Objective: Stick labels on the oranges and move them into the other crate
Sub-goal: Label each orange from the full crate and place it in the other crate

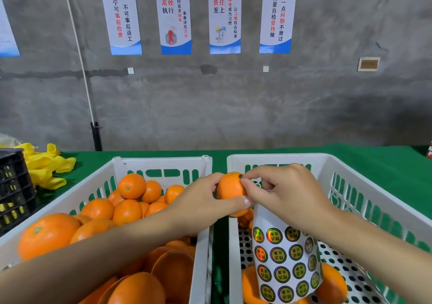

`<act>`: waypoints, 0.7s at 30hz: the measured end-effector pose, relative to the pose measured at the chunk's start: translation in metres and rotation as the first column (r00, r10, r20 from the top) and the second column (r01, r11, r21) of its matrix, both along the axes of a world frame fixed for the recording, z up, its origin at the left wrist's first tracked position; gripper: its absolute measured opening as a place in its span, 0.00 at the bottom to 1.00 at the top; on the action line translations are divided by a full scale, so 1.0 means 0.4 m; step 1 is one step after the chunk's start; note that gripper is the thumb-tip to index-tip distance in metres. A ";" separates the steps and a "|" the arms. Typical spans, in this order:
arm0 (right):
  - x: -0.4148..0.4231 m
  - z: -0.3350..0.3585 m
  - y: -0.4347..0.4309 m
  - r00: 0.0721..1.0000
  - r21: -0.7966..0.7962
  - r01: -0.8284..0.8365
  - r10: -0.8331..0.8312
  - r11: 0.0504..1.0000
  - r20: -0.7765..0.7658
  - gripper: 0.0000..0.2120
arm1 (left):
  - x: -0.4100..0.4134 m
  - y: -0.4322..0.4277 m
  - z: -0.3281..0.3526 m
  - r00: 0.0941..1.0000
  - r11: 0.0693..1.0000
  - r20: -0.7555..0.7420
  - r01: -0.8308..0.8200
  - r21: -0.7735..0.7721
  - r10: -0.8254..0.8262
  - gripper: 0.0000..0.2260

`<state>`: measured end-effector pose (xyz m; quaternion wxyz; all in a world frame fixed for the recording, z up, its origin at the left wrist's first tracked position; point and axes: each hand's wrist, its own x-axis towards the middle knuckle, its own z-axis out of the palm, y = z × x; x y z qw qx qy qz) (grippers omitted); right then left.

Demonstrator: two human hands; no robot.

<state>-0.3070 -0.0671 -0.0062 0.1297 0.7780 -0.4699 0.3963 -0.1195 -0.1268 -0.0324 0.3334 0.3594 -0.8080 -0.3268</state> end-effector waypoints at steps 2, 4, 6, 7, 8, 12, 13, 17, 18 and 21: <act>-0.003 0.000 -0.002 1.000 0.009 -0.004 0.004 1.000 -0.012 0.07 | 0.001 -0.001 0.002 1.000 1.000 0.001 0.005 0.017 -0.005 0.26; -0.008 0.000 -0.003 1.000 0.035 -0.012 0.013 0.999 -0.015 0.07 | 0.001 0.002 0.007 1.000 0.999 0.001 0.016 0.035 -0.016 0.29; -0.011 0.001 0.000 0.999 0.087 -0.039 0.039 0.995 -0.001 0.10 | 0.000 0.002 0.011 1.000 0.999 0.007 0.026 0.040 -0.026 0.31; -0.012 0.002 0.001 0.998 0.121 -0.056 0.055 0.991 0.012 0.14 | -0.001 0.001 0.012 1.000 0.999 0.006 0.024 0.045 -0.024 0.31; -0.013 0.003 0.003 0.997 0.153 -0.073 0.070 0.985 0.024 0.18 | -0.002 0.000 0.012 1.000 0.998 0.000 0.021 0.053 -0.021 0.31; -0.014 0.004 0.003 0.990 0.165 -0.125 0.113 0.978 0.081 0.21 | -0.001 -0.002 0.012 1.000 0.996 0.005 0.031 0.080 -0.031 0.27; -0.013 0.004 0.001 0.991 0.153 -0.109 0.095 0.982 0.099 0.21 | 0.000 -0.003 0.011 0.999 0.996 0.017 0.026 0.081 -0.027 0.25; -0.022 -0.003 -0.006 0.995 0.201 -0.070 0.054 0.977 0.085 0.21 | 0.005 -0.005 0.008 0.997 0.998 0.075 -0.005 0.057 0.001 0.25; -0.026 -0.006 -0.007 0.994 0.207 -0.089 0.075 0.974 0.074 0.18 | 0.006 -0.005 0.009 0.997 0.999 0.083 -0.006 0.051 0.002 0.26; -0.030 -0.004 -0.012 0.972 0.180 -0.174 0.139 0.968 0.188 0.24 | 0.010 -0.001 0.007 0.995 0.999 0.095 -0.017 0.047 0.012 0.30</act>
